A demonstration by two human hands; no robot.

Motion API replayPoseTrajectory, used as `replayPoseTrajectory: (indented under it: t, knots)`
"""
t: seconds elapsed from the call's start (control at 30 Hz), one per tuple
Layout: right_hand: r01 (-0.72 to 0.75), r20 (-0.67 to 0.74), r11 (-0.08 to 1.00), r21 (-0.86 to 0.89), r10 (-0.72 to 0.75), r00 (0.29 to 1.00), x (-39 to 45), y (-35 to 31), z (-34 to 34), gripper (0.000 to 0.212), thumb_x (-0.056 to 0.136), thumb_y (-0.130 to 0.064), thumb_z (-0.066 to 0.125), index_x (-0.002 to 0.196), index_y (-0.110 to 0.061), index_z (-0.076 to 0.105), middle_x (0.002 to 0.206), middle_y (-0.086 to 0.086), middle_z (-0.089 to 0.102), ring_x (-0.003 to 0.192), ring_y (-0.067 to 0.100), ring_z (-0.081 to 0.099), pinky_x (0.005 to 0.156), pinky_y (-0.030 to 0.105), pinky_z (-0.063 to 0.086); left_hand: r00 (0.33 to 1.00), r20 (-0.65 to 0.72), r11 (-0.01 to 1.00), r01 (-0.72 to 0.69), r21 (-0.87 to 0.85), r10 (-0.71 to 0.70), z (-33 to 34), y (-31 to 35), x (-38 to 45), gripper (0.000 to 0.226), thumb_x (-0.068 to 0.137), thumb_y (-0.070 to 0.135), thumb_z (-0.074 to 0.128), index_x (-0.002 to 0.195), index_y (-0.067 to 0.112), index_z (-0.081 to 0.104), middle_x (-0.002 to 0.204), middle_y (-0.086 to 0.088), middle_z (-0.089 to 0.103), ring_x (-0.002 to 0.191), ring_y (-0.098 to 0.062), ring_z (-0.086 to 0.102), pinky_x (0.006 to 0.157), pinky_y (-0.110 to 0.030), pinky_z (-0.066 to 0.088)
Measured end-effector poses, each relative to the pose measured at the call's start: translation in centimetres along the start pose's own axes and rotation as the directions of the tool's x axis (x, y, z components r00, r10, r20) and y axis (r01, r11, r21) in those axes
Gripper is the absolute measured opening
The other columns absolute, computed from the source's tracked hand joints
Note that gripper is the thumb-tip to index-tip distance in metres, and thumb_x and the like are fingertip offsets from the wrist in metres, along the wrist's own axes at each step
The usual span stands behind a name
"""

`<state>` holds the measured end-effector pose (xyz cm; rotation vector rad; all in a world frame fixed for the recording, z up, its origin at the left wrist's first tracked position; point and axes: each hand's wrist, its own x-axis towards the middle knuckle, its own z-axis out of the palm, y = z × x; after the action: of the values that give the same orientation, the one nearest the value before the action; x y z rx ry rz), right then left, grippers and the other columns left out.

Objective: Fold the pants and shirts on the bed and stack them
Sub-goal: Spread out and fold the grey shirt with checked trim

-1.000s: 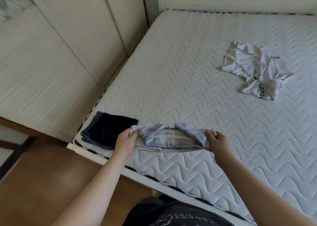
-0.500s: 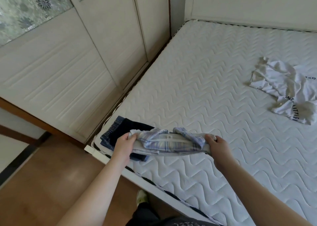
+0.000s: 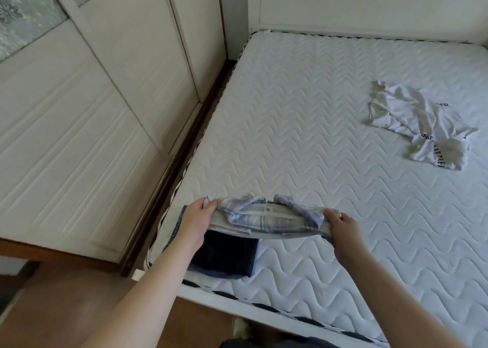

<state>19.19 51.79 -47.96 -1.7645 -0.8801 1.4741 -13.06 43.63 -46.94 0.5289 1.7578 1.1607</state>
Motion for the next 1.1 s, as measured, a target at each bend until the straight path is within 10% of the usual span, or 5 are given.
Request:
replayPoseTrajectory:
  t: [0.67,1.1]
  knots:
    - [-0.122,0.020,0.991,-0.046,0.123,0.992,13.2,-4.9,13.7,0.020,0.096,-0.027,0.054,0.100,-0.009,0.063,0.098,0.017,0.064,0.089,0.034,0.064,0.076,0.047,0.059,0.992,-0.032,0.989,0.128,0.078,-0.126,-2.5,5.5,18.9,0.021,0.091,0.025,0.064,0.102,0.007,0.071,0.103,-0.019,0.071,0.097,-0.036,0.067,0.089,-0.050,0.052]
    - [0.073,-0.049,0.994,-0.083,-0.078,0.996,27.5,-11.9,22.4,0.017,0.101,-0.025,0.049,0.099,-0.010,0.057,0.092,0.011,0.060,0.072,0.022,0.058,0.046,0.027,0.050,0.995,0.063,0.997,0.079,-0.013,-0.078,0.8,12.0,38.3,0.023,0.094,0.016,0.062,0.112,0.002,0.064,0.115,-0.023,0.065,0.099,-0.032,0.063,0.094,-0.047,0.049]
